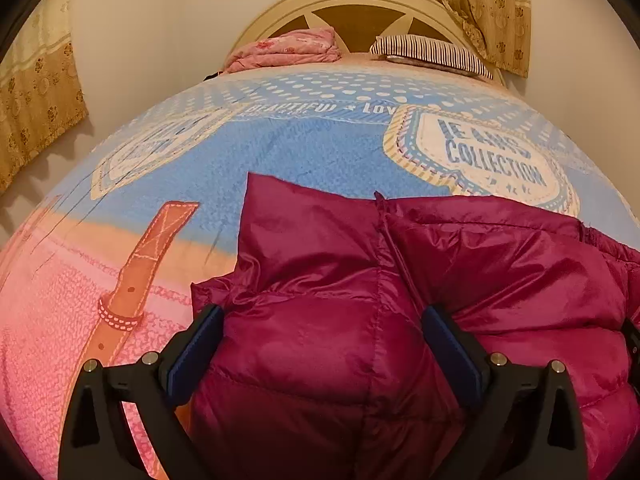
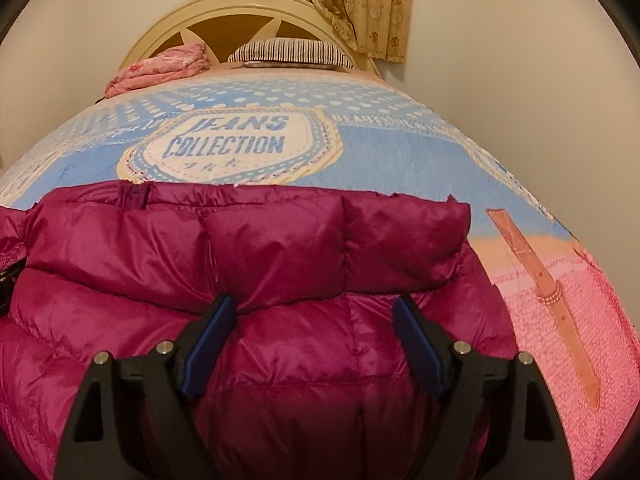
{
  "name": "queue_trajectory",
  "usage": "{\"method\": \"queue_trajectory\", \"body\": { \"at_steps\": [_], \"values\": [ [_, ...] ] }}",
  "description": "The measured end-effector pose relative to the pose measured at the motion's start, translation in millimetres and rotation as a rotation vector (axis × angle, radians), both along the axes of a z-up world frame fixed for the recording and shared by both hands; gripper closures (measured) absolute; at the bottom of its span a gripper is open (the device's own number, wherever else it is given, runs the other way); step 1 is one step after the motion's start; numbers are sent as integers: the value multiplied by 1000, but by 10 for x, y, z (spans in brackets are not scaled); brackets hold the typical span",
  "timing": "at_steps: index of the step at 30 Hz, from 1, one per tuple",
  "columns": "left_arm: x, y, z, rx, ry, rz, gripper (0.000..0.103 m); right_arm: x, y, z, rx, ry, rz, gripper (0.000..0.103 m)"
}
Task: Fold large clothes
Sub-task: 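Press the folded jacket flat with both open tools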
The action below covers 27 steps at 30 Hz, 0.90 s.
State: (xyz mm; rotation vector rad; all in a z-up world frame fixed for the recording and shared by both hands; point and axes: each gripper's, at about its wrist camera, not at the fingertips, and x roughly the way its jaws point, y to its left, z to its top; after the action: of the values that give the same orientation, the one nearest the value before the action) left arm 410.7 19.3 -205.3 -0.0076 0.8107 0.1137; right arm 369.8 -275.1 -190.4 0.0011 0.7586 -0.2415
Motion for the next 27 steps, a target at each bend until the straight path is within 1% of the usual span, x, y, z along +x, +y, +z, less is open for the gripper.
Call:
{"method": "queue_trajectory", "body": {
  "at_steps": [4, 15, 27],
  "values": [
    [56, 4, -42, -8, 30, 1, 2, 36, 3, -19, -4, 18, -4, 18],
    [97, -21, -114, 5, 66, -1, 1, 101, 1, -85, -13, 70, -14, 15],
    [109, -32, -134, 17, 77, -1, 1, 129, 1, -109, -23, 95, -21, 13]
  ]
}}
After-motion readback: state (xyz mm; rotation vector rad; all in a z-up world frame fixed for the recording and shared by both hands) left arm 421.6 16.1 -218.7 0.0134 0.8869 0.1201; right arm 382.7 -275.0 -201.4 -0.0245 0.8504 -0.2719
